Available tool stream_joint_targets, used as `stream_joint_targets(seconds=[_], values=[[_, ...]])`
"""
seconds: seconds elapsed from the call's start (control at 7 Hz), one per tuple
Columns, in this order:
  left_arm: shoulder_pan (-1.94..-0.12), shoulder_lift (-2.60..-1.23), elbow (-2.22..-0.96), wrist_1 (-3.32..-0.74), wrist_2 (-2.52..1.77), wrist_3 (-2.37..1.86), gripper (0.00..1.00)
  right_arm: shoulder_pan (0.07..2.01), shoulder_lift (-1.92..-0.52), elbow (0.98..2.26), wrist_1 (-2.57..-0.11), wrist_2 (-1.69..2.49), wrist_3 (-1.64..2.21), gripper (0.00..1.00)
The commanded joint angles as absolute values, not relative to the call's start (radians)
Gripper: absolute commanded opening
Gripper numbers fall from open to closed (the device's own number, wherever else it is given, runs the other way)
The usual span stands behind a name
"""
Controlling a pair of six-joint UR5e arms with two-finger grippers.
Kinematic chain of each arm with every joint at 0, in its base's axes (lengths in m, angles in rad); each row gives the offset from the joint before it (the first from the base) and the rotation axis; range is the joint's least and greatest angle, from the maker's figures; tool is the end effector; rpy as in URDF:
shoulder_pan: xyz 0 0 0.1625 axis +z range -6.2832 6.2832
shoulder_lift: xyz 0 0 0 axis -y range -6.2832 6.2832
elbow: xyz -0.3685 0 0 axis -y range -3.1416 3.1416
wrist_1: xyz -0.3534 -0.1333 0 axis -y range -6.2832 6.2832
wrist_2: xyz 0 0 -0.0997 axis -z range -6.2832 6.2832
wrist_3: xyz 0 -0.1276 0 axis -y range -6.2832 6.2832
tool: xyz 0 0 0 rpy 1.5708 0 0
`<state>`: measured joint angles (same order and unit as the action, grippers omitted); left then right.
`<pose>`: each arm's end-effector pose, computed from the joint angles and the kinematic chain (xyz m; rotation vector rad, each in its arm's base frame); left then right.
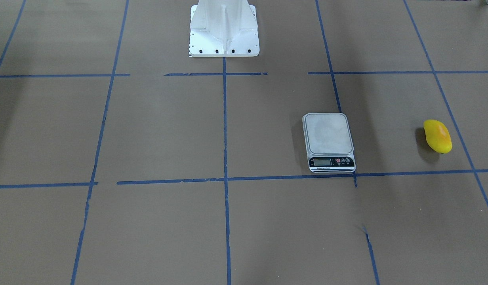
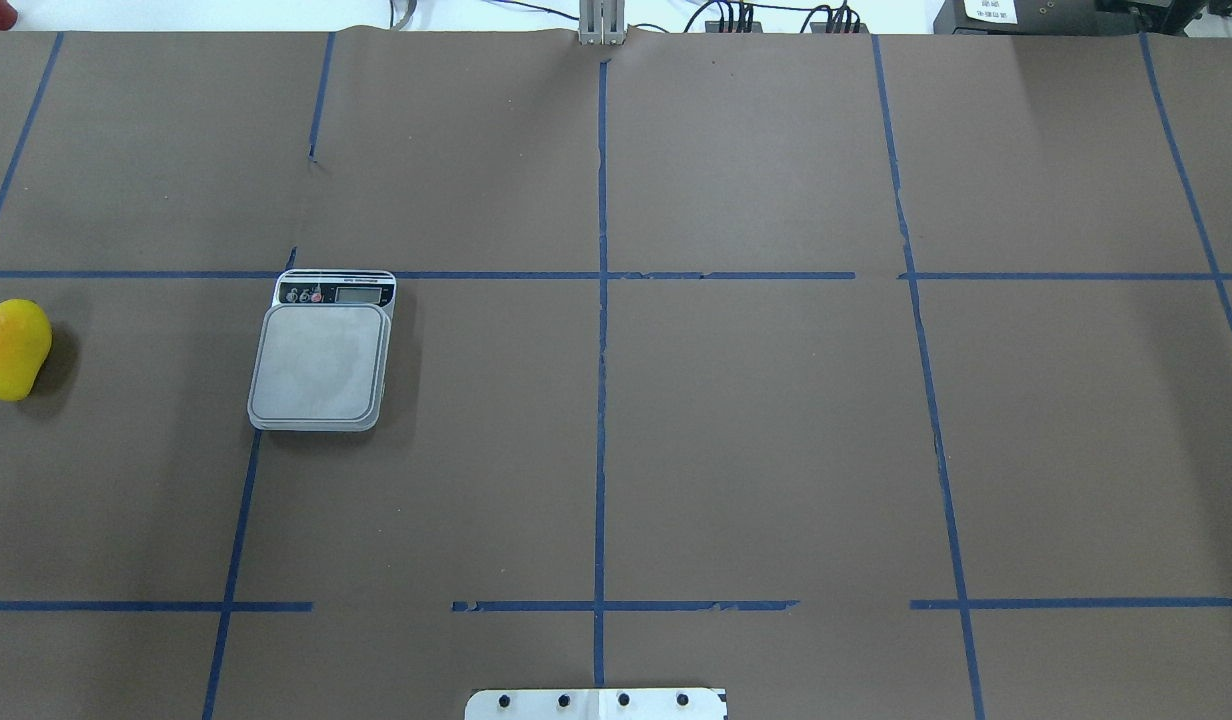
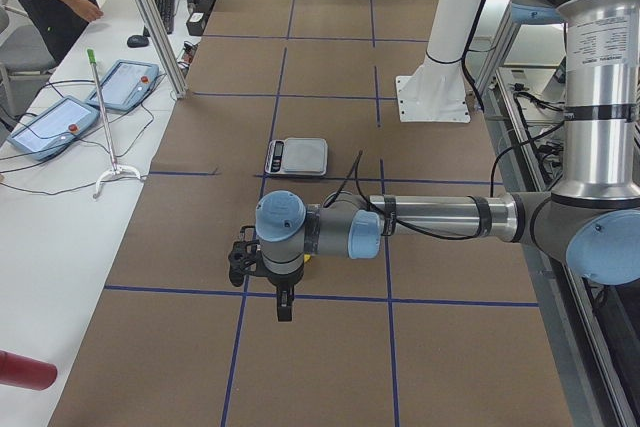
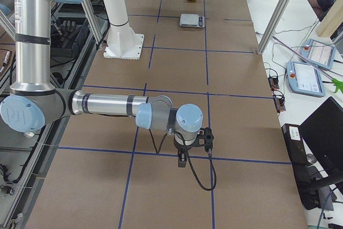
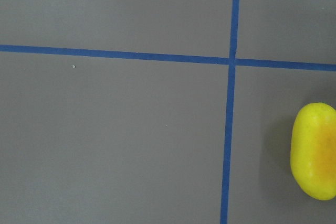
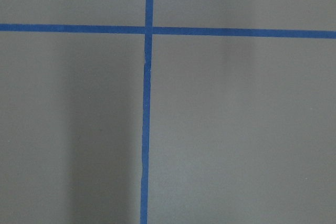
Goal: Weigh mango
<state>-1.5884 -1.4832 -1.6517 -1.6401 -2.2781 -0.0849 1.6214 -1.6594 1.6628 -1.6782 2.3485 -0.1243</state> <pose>-0.0579 -0.4258 0.6225 0.0362 0.7089 -0.0760 0.0645 -0.4078 0.6291 -0.0305 -0.7826 -0.0294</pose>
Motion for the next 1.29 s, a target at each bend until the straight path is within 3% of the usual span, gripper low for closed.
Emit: stream_joint_targets(seconds=[0.0, 0.29, 0.71, 1.14], values=[[-1.585, -1.483, -1.64, -1.673, -2.263, -0.095, 1.0, 1.621, -1.66, 1.663, -1.678, 2.349, -0.124, 1.0], [-1.534, -1.494, -1.62, -1.716, -2.272, -0.098, 1.0, 1.621, -1.658, 1.663, -1.678, 2.349, -0.124, 1.0], [-1.301, -1.604, -1.54, -1.81, -2.272, -0.29, 1.0, 1.621, -1.66, 1.663, -1.678, 2.349, -0.124, 1.0], [-1.252, -1.666, -1.436, -1.847, -2.272, -0.298, 1.0, 1.621, -1.66, 1.663, -1.678, 2.349, -0.124, 1.0]])
